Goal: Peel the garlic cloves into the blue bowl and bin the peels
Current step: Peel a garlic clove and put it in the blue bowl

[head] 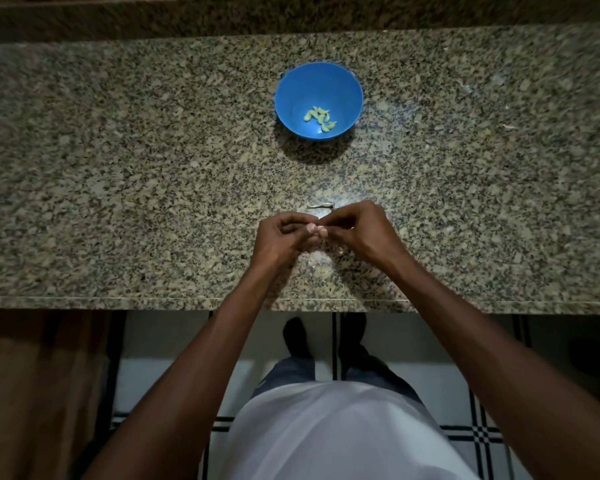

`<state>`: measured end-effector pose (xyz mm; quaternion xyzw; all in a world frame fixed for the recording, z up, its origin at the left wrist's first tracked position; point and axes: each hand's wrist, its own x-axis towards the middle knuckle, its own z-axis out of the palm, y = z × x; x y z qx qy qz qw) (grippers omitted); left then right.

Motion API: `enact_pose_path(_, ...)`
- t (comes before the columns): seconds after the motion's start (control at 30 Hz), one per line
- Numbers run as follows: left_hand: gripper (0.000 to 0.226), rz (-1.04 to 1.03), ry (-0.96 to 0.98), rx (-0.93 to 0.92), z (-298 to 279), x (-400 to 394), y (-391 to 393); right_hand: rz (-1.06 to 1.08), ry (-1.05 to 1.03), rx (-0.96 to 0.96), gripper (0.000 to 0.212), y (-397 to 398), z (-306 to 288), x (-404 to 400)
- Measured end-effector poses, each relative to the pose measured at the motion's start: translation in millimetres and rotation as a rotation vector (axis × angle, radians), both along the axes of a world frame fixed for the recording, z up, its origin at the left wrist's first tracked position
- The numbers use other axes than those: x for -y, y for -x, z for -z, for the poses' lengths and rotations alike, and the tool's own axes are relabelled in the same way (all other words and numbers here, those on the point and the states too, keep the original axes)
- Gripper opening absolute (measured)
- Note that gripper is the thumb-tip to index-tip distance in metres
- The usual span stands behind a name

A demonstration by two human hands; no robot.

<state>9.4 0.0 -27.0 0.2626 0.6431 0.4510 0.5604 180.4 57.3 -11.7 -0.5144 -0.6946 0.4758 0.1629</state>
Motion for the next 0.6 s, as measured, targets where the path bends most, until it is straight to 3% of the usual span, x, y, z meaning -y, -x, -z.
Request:
enact_pose_path(0.03, 0.015, 0.004, -0.002, -0.049, 0.5, -2.3, 3.7, -0.017, -0.046, 0.048, 0.015, 3.7, 0.9, -1.0)
enact_pose_path(0.1, 0.018, 0.037, -0.020, -0.366, 4.7, -6.9, 13.3, -0.057, -0.148, 0.168, 0.023, 11.2, 3.0, -2.3)
enact_pose_path(0.17, 0.029, 0.095, -0.078, -0.684, 10.1, -7.7, 24.9, -0.091, -0.211, 0.277, 0.023, 17.8, 3.8, 0.4)
enact_pose_path(0.23, 0.046, 0.231, -0.111, -0.852, 17.1, -5.1, 31.7, -0.115, -0.229, 0.374, 0.018, 19.4, 6.6, 4.3)
enact_pose_path(0.33, 0.060, 0.431, -0.125, -0.990, 23.8, 0.2, 41.2, -0.177, -0.291, 0.493, 0.018, 24.5, 4.0, 14.2)
enact_pose_path(0.47, 0.058, 0.434, -0.109, -1.013, 24.7, -0.3, 42.5, -0.346, -0.440, 0.635, 0.014, 37.5, -0.9, 19.4)
enact_pose_path(0.6, 0.054, 0.440, -0.072, -1.059, 21.4, -1.5, 39.2, -0.392, -0.451, 0.698, 0.017, 46.7, -0.6, 23.3)
